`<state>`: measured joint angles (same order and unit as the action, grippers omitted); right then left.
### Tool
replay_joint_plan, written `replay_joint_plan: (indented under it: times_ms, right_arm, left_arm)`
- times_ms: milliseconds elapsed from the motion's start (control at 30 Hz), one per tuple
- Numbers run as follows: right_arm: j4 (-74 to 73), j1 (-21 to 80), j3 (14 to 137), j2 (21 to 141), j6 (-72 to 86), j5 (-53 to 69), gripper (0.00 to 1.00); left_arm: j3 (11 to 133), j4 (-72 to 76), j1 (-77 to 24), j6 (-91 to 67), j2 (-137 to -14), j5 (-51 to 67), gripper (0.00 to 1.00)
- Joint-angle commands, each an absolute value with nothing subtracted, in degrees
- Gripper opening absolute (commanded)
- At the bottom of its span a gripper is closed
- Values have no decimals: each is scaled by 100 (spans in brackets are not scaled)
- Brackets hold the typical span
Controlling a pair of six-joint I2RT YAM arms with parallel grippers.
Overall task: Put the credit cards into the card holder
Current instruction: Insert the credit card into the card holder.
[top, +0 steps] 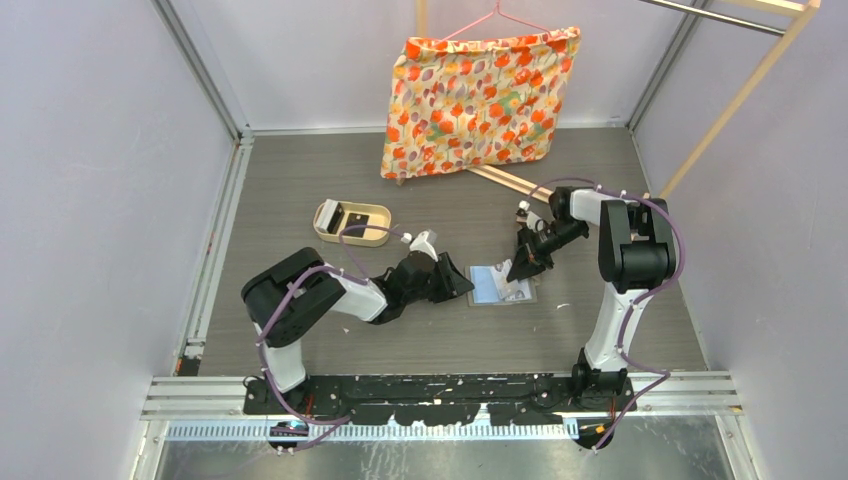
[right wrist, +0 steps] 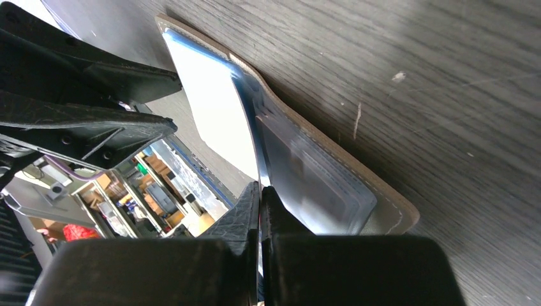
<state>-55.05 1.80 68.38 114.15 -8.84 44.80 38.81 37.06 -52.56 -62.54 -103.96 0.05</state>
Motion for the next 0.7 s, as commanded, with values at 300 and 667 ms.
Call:
replay_joint_plan:
  times_ms: [300, 667]
  right_arm:
    - [-5046, 170, 6748, 11400, -595, 4343, 6]
    - [-5133, 210, 6771, 11366, -678, 4403, 18]
  left_arm:
    - [3938, 3720, -5335, -6248, -10635, -26, 37]
    - [3977, 3806, -5344, -6267, -10720, 181, 31]
